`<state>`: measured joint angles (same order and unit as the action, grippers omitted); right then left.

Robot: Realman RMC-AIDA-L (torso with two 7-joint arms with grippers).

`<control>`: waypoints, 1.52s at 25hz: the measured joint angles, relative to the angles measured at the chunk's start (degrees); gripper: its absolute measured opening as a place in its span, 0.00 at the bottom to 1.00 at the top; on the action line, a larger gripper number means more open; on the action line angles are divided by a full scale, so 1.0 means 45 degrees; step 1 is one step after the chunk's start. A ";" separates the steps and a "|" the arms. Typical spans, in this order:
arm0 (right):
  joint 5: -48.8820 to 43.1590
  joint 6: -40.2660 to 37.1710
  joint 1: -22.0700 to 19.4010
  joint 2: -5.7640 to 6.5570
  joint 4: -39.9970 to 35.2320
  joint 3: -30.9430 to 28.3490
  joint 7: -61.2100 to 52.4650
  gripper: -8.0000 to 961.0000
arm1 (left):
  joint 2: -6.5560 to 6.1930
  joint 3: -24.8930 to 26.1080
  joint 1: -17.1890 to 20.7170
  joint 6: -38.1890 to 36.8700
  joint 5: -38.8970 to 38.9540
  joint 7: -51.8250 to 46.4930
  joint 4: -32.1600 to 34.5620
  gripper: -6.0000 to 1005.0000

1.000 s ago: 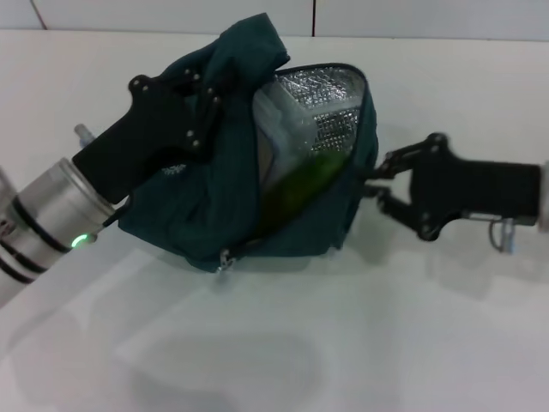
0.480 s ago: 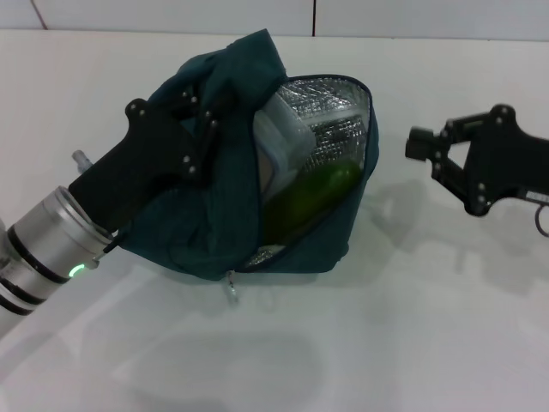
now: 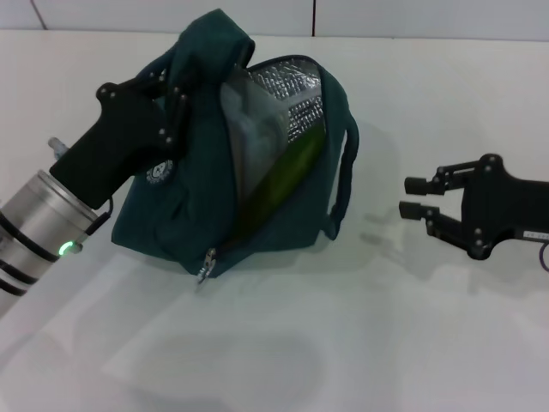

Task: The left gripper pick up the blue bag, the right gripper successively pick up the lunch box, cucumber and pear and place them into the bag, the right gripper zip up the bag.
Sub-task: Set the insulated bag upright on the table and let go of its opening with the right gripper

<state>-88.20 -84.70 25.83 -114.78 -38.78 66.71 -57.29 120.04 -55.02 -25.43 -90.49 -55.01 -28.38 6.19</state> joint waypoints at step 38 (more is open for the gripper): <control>0.0766 0.4488 0.2196 -0.0312 -0.1106 0.6047 -0.2738 0.67 | -0.0076 -0.0055 -0.0007 0.0796 0.0346 0.0056 0.0365 0.10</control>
<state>-84.76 -64.51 35.72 -116.18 -43.76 93.92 -69.62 119.70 -55.27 -25.46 -86.91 -53.45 -28.12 7.83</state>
